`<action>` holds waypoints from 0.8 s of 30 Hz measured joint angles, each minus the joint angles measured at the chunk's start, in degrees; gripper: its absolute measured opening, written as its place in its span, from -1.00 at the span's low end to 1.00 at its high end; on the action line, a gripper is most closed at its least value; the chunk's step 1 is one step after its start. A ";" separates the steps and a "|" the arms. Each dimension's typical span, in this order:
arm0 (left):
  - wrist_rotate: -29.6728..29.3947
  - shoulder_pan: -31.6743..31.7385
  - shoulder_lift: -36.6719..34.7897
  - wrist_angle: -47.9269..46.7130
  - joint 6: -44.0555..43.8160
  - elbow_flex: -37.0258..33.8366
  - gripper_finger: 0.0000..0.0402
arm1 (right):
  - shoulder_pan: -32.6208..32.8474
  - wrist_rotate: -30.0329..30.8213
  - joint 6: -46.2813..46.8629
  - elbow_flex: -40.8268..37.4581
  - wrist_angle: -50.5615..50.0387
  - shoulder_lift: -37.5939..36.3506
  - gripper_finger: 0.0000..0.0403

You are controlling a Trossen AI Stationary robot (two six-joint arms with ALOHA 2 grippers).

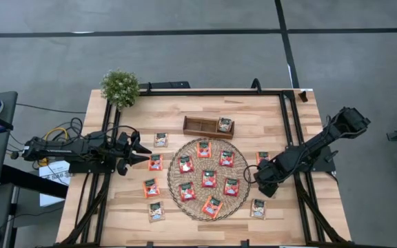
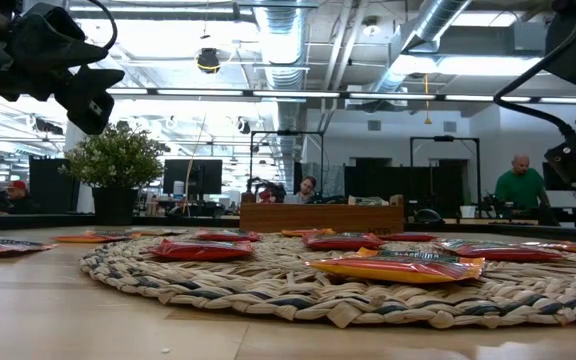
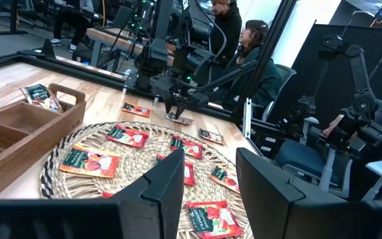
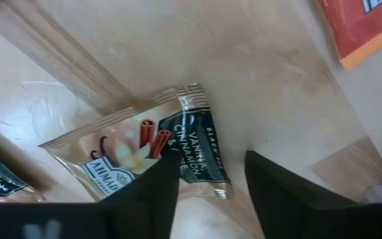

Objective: Pick & Place Tea
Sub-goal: Put the brown tea bag into the right section of the wooden organizer

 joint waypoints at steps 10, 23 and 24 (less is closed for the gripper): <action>0.01 -0.01 0.00 0.02 0.00 0.00 -0.36 | 0.00 -0.38 0.03 -0.08 0.36 0.07 -0.65; 0.02 0.00 0.01 0.02 0.00 0.00 -0.36 | 0.02 0.19 -2.46 6.86 -5.13 0.37 -0.97; 0.02 -0.01 -0.01 0.00 0.00 0.00 -0.36 | 0.02 0.17 -2.56 7.84 -6.60 0.37 -0.97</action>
